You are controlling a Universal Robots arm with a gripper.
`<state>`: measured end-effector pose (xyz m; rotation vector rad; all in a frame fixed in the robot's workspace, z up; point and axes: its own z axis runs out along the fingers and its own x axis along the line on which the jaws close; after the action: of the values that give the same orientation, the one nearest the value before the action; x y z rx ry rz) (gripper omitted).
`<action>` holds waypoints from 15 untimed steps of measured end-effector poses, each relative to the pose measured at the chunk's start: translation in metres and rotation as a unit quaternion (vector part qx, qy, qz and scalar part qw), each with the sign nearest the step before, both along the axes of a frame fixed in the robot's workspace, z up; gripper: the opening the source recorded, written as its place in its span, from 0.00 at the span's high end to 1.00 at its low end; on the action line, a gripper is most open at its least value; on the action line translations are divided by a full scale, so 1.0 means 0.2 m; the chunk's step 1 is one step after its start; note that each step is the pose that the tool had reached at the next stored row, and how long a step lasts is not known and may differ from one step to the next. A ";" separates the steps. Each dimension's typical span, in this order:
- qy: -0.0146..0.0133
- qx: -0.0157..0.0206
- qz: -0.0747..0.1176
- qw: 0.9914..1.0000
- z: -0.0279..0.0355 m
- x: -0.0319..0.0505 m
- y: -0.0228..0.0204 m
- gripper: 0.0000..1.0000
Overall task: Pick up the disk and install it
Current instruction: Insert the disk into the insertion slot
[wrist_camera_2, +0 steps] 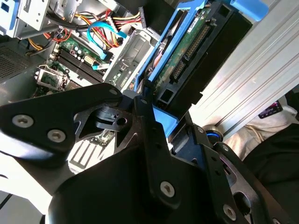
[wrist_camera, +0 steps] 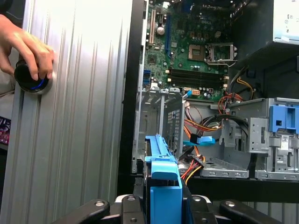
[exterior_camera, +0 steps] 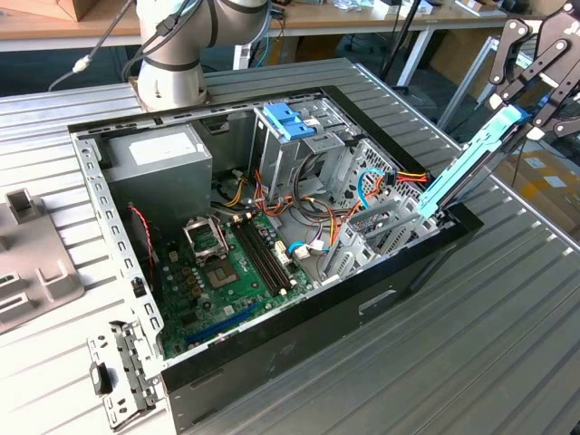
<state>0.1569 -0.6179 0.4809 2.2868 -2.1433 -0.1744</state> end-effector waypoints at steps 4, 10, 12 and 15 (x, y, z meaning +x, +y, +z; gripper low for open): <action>0.000 0.000 0.000 1.000 0.000 -0.005 0.000 0.63; 0.000 0.000 0.000 1.000 0.000 -0.021 0.000 0.63; 0.000 0.000 0.000 1.000 0.000 -0.026 0.000 0.63; 0.000 0.000 0.000 1.000 0.000 -0.039 0.000 0.63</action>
<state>0.1491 -0.6179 0.4809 2.2868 -2.1433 -0.1744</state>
